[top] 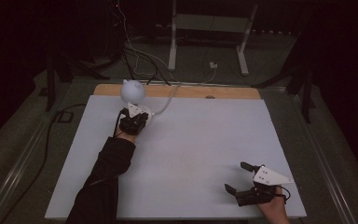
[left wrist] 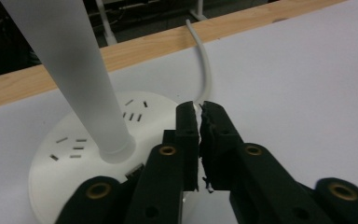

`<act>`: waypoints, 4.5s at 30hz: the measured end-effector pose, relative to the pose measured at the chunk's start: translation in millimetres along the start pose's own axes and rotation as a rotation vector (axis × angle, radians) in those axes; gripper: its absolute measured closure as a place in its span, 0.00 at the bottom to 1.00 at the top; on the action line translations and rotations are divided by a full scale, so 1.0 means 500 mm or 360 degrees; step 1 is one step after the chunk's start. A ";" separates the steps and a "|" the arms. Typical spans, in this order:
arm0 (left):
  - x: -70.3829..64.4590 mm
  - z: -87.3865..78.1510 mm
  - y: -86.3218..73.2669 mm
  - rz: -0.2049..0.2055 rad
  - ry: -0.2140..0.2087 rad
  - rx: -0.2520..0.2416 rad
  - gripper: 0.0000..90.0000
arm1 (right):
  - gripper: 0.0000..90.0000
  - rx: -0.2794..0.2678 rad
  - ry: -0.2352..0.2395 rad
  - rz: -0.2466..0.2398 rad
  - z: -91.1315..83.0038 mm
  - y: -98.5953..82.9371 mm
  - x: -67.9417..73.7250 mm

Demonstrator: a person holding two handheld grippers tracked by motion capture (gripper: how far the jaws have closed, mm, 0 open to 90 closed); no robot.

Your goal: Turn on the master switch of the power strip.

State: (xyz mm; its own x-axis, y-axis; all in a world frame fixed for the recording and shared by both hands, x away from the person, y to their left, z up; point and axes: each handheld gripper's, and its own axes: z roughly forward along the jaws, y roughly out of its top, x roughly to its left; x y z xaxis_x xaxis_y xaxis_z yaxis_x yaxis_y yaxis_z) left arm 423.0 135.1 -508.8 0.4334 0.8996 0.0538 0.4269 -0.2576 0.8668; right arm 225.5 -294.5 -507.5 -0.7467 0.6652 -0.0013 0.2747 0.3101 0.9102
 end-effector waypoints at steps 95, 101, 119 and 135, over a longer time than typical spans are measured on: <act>-0.006 0.027 0.024 0.0253 0.0025 0.0114 1.00 | 0.00 0.0003 0.0007 -0.0001 -0.001 -0.001 -0.001; -0.014 0.003 0.036 0.0198 -0.0070 0.0098 1.00 | 0.00 0.0000 0.0005 -0.0010 -0.001 0.000 0.001; -0.032 -0.049 0.059 0.0105 -0.0382 0.0062 0.88 | 0.00 -0.0023 -0.0014 0.0005 -0.002 0.001 -0.003; -0.047 -0.076 0.068 0.0072 -0.0647 0.0131 0.04 | 0.00 -0.0012 -0.0018 0.0007 0.001 0.001 -0.004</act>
State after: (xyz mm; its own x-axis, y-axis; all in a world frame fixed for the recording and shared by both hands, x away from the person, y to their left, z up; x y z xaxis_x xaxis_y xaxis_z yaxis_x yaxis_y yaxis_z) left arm 397.0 118.5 -461.4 0.7241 0.6785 -0.1234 0.4551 -0.3357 0.8247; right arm 227.3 -295.4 -507.5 -0.7387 0.6740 -0.0019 0.2734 0.3022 0.9132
